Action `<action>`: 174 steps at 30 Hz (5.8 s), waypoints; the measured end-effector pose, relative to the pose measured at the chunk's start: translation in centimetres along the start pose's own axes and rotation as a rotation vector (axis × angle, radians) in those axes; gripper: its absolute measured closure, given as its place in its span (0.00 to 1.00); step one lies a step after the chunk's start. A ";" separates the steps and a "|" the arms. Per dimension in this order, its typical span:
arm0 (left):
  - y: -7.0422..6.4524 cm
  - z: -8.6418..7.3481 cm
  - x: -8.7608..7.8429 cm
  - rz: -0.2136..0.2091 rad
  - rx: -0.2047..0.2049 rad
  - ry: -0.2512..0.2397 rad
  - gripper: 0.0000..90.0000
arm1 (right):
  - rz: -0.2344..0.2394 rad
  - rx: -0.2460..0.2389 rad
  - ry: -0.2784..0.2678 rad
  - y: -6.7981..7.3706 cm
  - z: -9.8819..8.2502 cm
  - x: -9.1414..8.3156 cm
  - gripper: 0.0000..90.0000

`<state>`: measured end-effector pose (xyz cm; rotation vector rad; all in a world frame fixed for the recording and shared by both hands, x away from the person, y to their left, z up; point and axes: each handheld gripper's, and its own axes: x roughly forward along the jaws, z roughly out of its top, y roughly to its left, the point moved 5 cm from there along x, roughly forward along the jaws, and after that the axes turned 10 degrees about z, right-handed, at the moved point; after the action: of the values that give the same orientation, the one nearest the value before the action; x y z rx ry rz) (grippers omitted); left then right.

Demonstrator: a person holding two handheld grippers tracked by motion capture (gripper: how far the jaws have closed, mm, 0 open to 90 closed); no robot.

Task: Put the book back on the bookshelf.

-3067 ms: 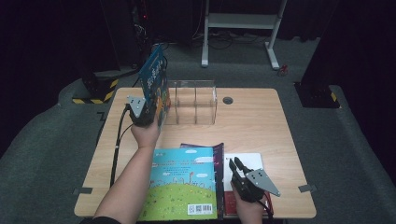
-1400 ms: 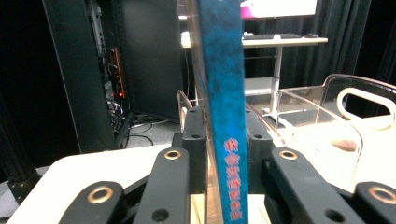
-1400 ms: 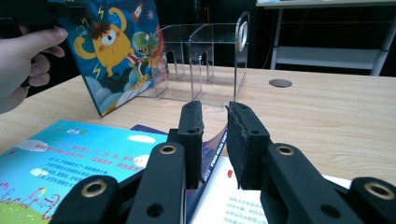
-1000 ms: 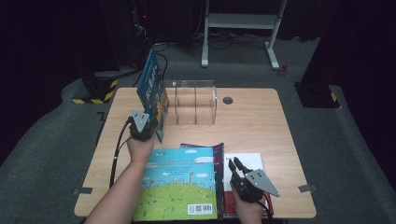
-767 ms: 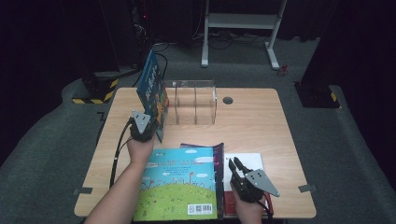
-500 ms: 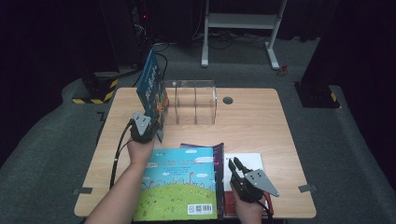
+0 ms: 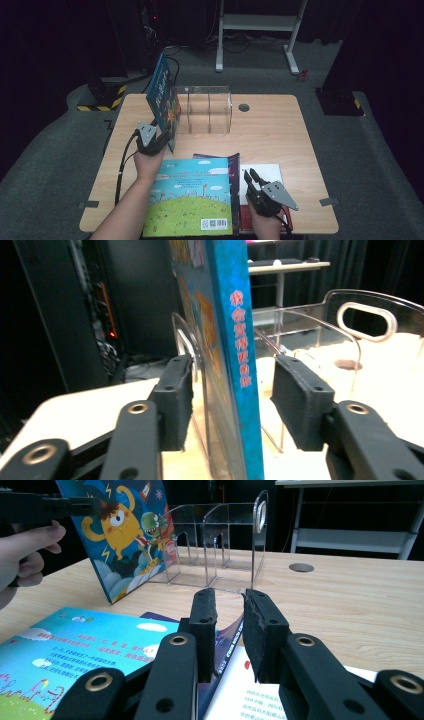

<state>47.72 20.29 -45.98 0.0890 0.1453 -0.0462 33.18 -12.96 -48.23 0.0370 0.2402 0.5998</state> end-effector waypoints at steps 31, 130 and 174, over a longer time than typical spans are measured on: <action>3.5 -5.0 -6.4 -0.181 -0.107 0.328 0.47 | 0.038 -0.003 0.060 0.6 -0.1 0.3 0.74; 1.3 -10.7 -11.8 -0.241 -0.116 0.749 0.38 | 0.185 0.038 0.703 5.0 -4.4 5.6 0.31; 0.4 -11.4 -13.5 -0.261 -0.045 0.696 0.22 | 0.174 0.127 0.715 5.8 -4.6 4.8 0.25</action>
<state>32.81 22.23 -55.17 0.0374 0.8534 -0.2726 32.74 -5.64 -53.08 -0.0371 0.9761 0.7548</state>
